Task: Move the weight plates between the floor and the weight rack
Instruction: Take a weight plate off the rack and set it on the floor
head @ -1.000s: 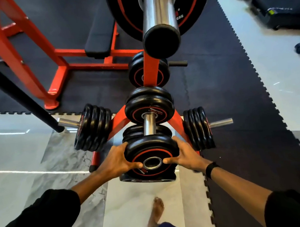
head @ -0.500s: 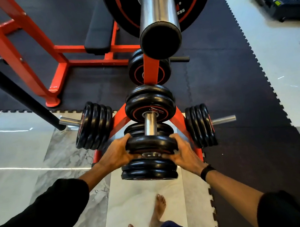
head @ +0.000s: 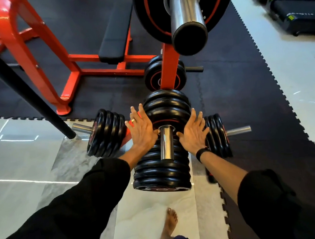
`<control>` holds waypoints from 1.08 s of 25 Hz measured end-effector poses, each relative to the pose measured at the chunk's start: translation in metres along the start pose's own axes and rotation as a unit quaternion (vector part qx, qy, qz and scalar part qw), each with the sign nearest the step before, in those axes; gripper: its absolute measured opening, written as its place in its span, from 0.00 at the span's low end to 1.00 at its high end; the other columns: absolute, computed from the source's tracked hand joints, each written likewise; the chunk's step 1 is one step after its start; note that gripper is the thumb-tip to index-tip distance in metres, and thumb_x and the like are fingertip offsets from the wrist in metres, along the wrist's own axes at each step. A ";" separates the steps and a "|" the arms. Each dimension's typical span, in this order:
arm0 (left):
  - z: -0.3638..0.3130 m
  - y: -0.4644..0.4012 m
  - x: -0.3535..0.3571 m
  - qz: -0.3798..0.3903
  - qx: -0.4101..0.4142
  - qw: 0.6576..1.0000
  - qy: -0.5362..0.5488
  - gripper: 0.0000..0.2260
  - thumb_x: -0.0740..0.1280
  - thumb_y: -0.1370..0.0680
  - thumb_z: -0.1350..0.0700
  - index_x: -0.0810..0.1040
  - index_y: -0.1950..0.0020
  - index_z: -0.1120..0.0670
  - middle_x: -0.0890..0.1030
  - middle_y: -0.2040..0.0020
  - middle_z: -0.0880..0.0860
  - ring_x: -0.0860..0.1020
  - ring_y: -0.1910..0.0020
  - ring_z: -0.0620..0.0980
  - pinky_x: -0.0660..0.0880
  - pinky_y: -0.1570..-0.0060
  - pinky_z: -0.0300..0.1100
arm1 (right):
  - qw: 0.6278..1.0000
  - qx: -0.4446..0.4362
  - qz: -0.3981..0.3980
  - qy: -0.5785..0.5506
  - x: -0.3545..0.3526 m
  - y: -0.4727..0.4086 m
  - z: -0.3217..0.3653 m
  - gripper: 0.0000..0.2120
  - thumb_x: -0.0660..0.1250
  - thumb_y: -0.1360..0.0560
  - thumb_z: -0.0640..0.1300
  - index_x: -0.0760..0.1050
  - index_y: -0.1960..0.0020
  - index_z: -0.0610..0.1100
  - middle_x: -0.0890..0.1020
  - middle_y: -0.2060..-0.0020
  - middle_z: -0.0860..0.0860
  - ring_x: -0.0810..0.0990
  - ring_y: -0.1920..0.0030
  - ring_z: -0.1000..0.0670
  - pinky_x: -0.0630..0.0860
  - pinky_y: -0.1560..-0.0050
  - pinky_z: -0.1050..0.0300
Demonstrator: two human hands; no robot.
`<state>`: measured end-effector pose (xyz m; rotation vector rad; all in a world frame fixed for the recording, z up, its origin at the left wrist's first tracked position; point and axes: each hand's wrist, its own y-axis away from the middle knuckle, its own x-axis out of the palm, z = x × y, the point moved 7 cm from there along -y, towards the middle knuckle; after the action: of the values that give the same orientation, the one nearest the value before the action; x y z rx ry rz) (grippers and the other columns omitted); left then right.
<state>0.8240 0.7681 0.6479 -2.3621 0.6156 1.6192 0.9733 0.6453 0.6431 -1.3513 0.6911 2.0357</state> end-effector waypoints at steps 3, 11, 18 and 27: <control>0.023 0.023 0.002 0.025 -0.029 0.998 0.052 0.53 0.77 0.31 0.47 0.44 0.21 0.59 0.50 0.22 0.66 0.58 0.24 0.67 0.56 0.28 0.66 | 0.998 0.018 0.030 -0.059 0.008 0.017 -0.012 0.49 0.74 0.28 0.44 0.42 0.21 0.44 0.49 0.23 0.32 0.52 0.23 0.31 0.53 0.29 0.27; 0.033 0.063 0.015 0.202 0.000 0.943 0.264 0.18 0.75 0.27 0.51 0.77 0.42 0.58 0.81 0.46 0.57 0.80 0.46 0.54 0.76 0.41 0.52 | 0.989 -0.023 0.100 -0.103 -0.007 0.051 0.011 0.37 0.72 0.26 0.48 0.55 0.25 0.42 0.68 0.30 0.40 0.68 0.29 0.40 0.68 0.32 0.42; 0.059 0.115 -0.015 0.247 0.004 0.926 0.285 0.09 0.72 0.24 0.50 0.77 0.53 0.54 0.81 0.59 0.55 0.78 0.65 0.48 0.77 0.65 0.44 | 0.953 -0.136 0.270 -0.031 -0.003 0.115 0.054 0.22 0.71 0.25 0.53 0.74 0.36 0.41 0.78 0.43 0.43 0.75 0.46 0.48 0.72 0.47 0.56; 0.180 0.196 -0.098 0.128 -0.119 0.925 0.338 0.13 0.70 0.23 0.49 0.81 0.47 0.59 0.84 0.54 0.57 0.82 0.59 0.52 0.79 0.63 0.42 | 0.874 -0.367 0.316 0.021 0.008 0.188 0.227 0.19 0.70 0.23 0.48 0.76 0.39 0.36 0.82 0.47 0.41 0.76 0.51 0.49 0.73 0.48 0.54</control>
<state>0.5542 0.6873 0.6834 -3.1534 0.9188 0.9517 0.6944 0.6761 0.7331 -1.7304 0.4005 3.0078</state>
